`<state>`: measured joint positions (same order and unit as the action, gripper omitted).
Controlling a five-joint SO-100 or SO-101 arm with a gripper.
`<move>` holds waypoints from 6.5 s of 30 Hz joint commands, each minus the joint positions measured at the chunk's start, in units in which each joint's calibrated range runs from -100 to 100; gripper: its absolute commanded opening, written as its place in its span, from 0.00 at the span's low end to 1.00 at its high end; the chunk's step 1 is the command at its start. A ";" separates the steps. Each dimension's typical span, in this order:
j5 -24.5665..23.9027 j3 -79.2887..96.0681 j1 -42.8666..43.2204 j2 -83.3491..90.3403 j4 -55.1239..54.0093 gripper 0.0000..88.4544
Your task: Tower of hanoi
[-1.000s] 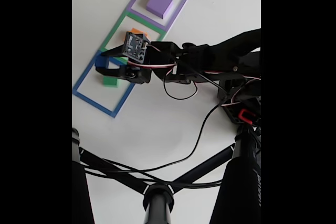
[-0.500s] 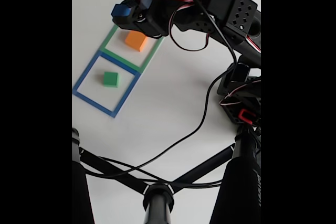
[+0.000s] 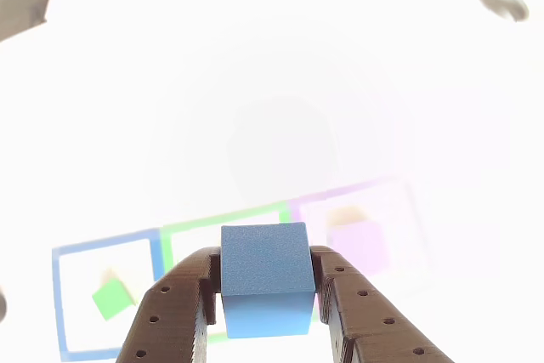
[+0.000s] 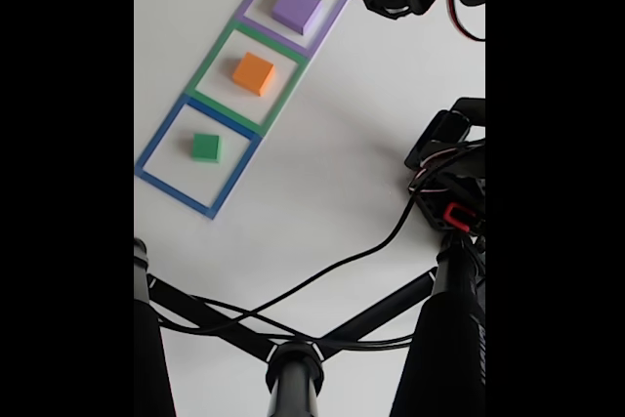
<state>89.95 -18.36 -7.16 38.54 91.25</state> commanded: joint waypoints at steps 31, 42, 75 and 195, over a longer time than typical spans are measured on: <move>10.05 80.36 -16.04 14.15 -70.04 0.00; 10.05 94.09 -15.66 -4.18 -104.05 0.00; 10.05 87.82 -13.35 -44.96 -143.07 0.00; 10.05 97.91 22.41 -11.05 -111.82 0.32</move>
<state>100.00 79.37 13.22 31.70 -12.52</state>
